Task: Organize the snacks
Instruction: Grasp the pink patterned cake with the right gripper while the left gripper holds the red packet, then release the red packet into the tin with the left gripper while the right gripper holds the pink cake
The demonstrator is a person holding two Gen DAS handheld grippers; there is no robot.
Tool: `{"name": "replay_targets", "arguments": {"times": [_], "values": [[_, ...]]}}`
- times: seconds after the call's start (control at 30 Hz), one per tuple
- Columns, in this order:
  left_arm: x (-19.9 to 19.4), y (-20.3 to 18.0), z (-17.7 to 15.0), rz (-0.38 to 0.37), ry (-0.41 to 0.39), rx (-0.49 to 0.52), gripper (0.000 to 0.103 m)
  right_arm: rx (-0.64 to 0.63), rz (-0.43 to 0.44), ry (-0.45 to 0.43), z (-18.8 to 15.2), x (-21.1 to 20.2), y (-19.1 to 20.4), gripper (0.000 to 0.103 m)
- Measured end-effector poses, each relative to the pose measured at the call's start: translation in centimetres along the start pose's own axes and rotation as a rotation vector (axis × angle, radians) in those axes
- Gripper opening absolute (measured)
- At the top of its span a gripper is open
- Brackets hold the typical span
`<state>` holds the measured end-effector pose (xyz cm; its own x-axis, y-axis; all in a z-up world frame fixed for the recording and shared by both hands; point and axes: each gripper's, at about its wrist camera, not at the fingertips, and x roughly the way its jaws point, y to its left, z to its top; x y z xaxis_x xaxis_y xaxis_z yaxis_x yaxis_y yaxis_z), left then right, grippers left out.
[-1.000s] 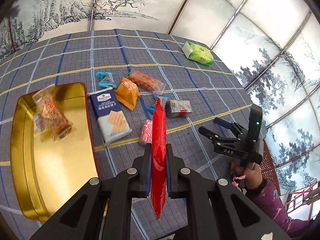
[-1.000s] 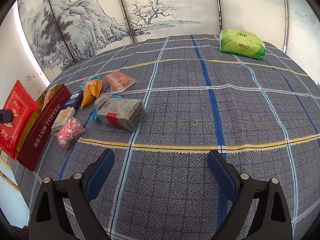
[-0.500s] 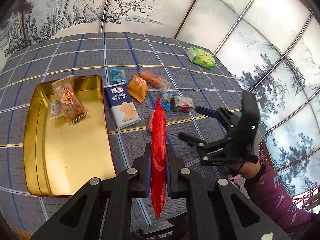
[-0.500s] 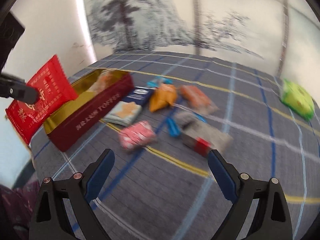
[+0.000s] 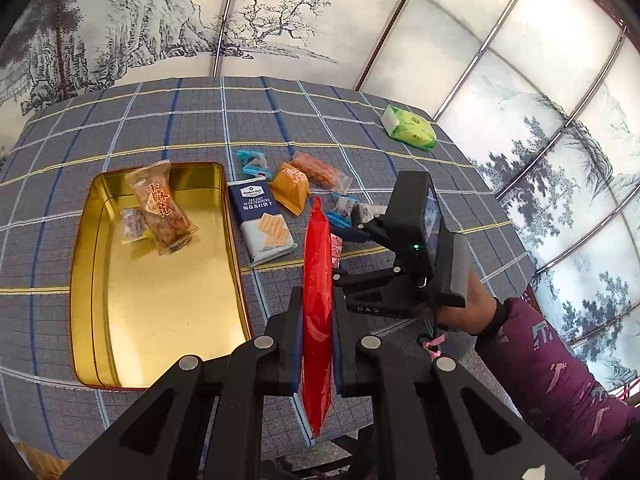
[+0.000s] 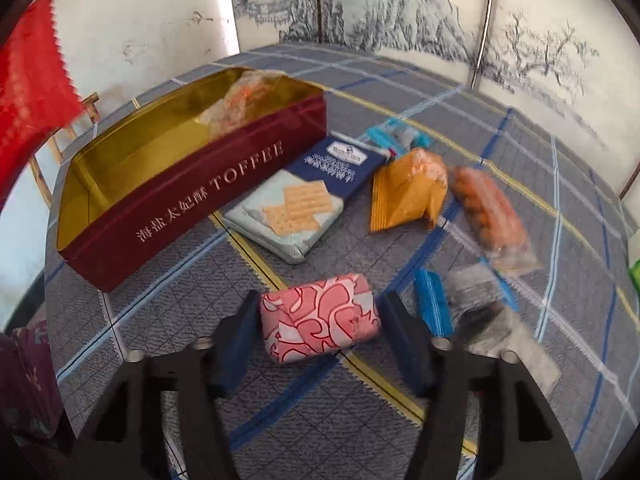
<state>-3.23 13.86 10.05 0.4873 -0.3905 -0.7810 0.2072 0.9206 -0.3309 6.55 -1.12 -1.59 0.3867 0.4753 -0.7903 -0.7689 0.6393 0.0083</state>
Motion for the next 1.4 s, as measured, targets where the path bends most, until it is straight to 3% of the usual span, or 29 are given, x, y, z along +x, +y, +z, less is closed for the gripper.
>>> {"name": "replay_targets", "arguments": {"times": [0.4, 0.6, 1.4], "values": [[-0.7, 1.3, -0.1, 0.014, -0.018, -0.032, 0.009, 0.147, -0.033, -0.056, -3.3, -2.4, -0.2, 0.051], [-1.1, 1.9, -0.2, 0.021, -0.033, -0.043, 0.009, 0.114, -0.073, -0.044, -3.1, -2.3, 0.5, 0.051], [-1.7, 5.9, -0.1, 0.116, -0.071, -0.084, 0.009, 0.12, -0.082, -0.042, -3.1, -2.4, 0.3, 0.051]]}}
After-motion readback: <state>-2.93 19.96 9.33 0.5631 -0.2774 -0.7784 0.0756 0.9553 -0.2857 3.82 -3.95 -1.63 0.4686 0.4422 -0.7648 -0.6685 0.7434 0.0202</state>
